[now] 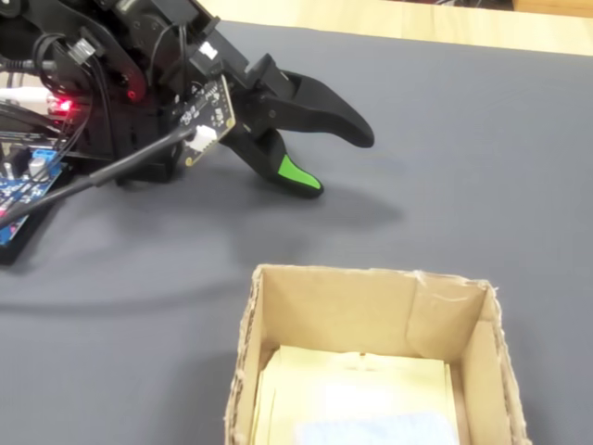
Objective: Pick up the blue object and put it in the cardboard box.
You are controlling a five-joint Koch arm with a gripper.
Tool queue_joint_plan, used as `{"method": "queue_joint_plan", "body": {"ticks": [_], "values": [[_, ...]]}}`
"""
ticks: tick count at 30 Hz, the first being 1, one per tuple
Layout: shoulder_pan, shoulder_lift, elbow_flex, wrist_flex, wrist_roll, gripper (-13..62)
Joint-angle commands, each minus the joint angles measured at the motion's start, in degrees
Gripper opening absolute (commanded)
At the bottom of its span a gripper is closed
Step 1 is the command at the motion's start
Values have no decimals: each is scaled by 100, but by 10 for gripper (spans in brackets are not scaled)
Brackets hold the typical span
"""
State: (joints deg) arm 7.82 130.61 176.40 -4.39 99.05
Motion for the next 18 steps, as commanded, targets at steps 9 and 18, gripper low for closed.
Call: {"method": "queue_joint_plan", "body": {"ticks": [9,18], "values": [[281,501,229,360,167,340],[281,501,229,369,158,340]]}}
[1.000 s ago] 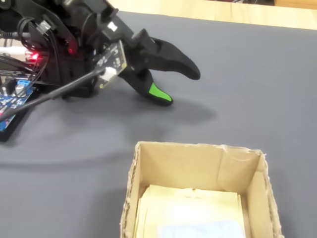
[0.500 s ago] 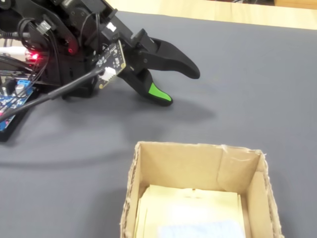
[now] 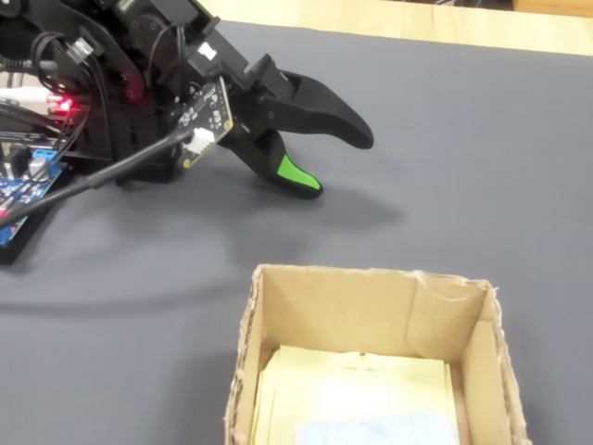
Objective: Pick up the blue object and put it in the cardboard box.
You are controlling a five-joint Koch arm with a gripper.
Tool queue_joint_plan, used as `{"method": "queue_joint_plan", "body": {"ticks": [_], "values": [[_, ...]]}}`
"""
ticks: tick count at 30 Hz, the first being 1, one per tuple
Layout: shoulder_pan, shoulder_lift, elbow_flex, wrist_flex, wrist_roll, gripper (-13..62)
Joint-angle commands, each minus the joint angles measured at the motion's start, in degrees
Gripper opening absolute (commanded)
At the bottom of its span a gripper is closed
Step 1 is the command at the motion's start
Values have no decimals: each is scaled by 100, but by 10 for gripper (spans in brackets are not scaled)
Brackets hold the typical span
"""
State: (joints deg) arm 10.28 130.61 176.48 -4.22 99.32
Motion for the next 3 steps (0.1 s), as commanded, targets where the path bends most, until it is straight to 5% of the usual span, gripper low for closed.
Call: {"method": "queue_joint_plan", "body": {"ticks": [1,3], "values": [[35,501,220,352,141,340],[35,501,220,352,141,340]]}}
